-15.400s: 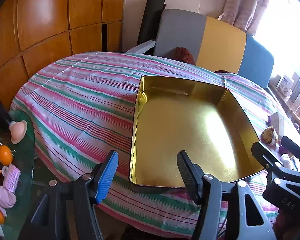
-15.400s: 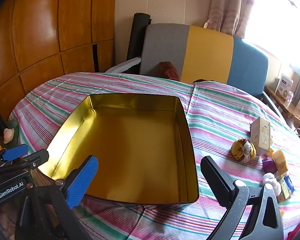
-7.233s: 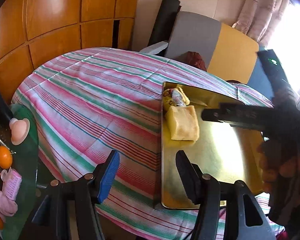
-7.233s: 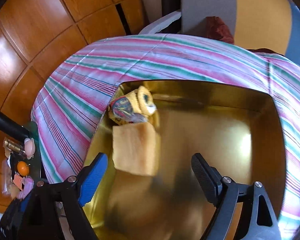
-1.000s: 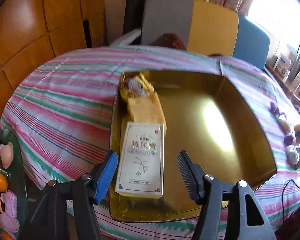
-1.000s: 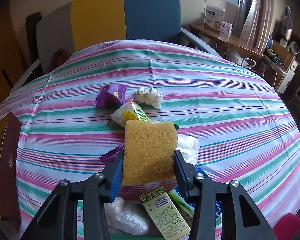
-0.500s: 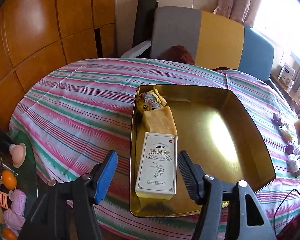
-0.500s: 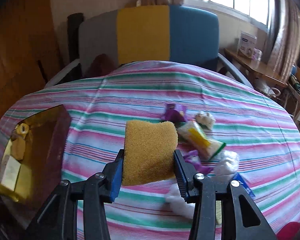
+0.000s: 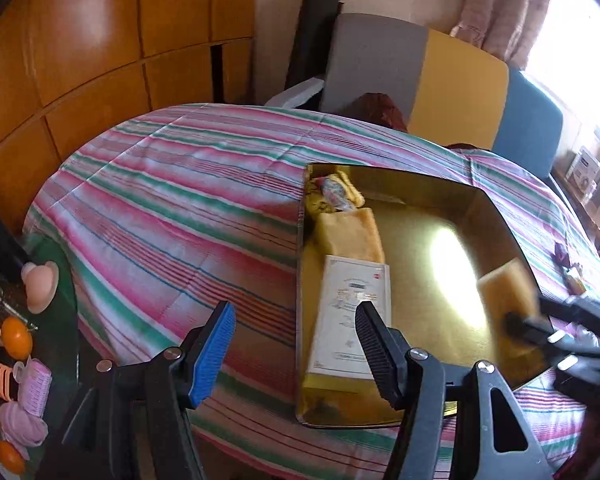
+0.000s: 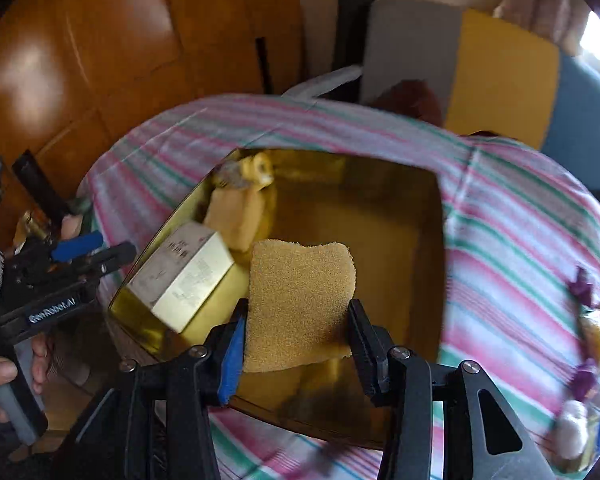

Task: Organize objects
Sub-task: 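Carry the second sponge into the tray and open the right tool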

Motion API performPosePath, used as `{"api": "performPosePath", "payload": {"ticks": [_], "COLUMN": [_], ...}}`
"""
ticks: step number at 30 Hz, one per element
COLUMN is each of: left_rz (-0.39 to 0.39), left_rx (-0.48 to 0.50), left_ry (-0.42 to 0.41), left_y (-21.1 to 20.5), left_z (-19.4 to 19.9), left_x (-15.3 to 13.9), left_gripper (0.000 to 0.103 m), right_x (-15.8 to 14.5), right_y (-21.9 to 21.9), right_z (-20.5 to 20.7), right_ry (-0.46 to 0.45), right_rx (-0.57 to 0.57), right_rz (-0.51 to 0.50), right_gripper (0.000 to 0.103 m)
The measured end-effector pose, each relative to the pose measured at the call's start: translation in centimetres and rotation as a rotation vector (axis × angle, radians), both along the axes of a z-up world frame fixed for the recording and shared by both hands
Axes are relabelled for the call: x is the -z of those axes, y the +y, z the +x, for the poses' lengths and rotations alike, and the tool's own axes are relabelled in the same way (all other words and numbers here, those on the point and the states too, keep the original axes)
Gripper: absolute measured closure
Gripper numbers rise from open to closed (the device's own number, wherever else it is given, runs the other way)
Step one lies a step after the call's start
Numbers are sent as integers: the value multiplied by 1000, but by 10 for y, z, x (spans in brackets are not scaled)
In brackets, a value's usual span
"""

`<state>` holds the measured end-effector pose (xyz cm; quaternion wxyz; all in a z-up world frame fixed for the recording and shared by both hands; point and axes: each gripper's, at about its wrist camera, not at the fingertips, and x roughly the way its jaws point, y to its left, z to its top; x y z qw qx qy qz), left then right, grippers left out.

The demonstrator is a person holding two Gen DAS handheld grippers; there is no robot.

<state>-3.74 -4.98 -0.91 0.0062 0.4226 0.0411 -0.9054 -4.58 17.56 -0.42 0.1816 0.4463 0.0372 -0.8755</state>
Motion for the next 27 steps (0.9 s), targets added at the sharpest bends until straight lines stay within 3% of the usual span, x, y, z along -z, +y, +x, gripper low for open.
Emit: {"api": "performPosePath", "payload": {"ticks": [7, 10, 19, 27], "left_rz": [11, 22, 13, -17], "left_rx": [-43, -42, -9, 48], "left_ry": [-4, -5, 7, 32], "left_y": [-19, -20, -7, 15], "left_z": [0, 2, 3, 7], "left_x": [5, 8, 4, -6], "left_gripper": [40, 40, 40, 40], "right_x": [48, 54, 38, 7], "right_y": [-47, -57, -32, 19], "right_z": [-18, -17, -9, 12], "right_ry": [-119, -161, -138, -32], "right_rx": [-53, -95, -41, 59], "right_rz": [-24, -86, -152, -109], "right_gripper": [50, 40, 32, 21]}}
